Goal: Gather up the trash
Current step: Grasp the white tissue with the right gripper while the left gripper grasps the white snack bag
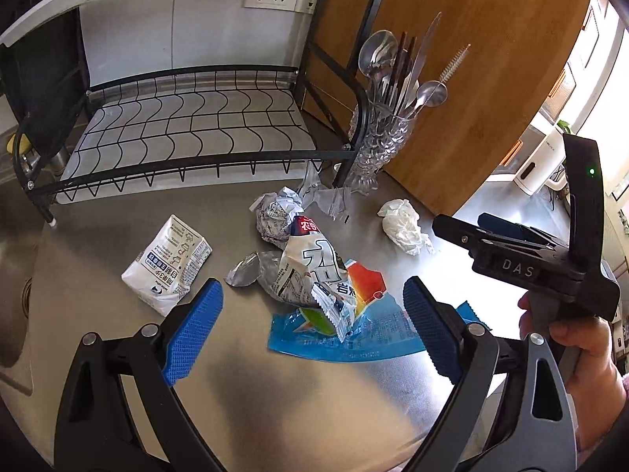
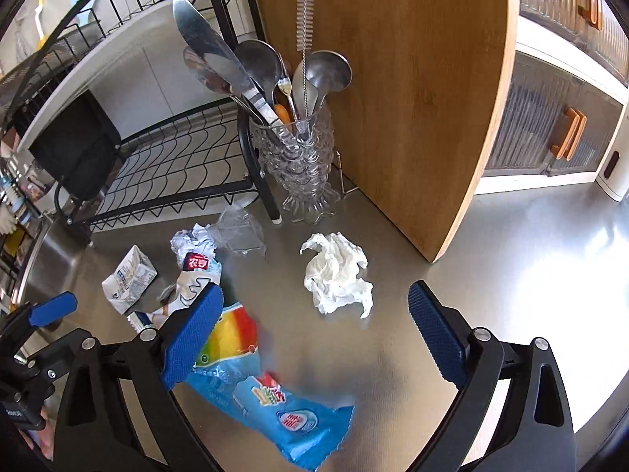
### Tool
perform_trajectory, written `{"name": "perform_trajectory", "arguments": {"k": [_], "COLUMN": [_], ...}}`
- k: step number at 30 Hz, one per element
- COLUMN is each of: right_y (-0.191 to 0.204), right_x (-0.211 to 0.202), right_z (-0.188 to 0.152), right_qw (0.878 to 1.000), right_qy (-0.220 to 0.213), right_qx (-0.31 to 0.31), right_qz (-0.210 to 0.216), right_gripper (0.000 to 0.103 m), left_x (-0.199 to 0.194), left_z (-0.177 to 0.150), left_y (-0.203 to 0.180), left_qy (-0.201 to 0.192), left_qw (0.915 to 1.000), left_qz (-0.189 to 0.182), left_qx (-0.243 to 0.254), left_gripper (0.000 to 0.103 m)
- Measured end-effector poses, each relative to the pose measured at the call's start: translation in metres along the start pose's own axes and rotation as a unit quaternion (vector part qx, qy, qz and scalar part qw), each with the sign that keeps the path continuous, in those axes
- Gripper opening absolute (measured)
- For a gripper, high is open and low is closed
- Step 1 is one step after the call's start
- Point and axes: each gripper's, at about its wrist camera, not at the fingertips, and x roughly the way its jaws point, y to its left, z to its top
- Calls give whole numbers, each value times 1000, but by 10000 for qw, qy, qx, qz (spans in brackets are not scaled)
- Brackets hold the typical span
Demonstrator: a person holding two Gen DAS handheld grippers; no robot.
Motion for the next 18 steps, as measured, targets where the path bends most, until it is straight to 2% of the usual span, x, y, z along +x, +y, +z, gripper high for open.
{"name": "perform_trajectory", "arguments": {"k": [2,11,13,14,15,16,17,18], "right_y": [-2,-9,-10,-10,-10,-9,-8,-7], "right_x": [13,62,71,76,79,82,84,84], "right_z": [4,9,7,5,3,1,-2,-4], "right_qw": [9999,9982,9974,9968,9961,9955,9950,9951], "right_qy": [119,571,703,783,861,930,980,958], "right_qx": [-33,-108,-109,-119,-125,-130,-150,-191], "right_qz": [-28,-130,-130,-137,-129,-113,-103,-129], "right_gripper": [89,77,74,67,55,48,35,29], "left_x": [11,55,60,62,63,63,63,62], "left_z": [3,-1,-3,-3,-4,-4,-4,-4], "left_y": [-2,3,6,7,8,9,9,10], "left_qy": [81,661,762,799,828,836,828,814], "left_qw": [10000,9978,9970,9967,9964,9963,9964,9964], "left_qz": [-7,-21,-19,-24,-27,-22,-18,-21], "left_qx": [26,-82,-130,-157,-183,-196,-202,-216], "left_gripper": [85,57,45,42,33,29,26,22]}}
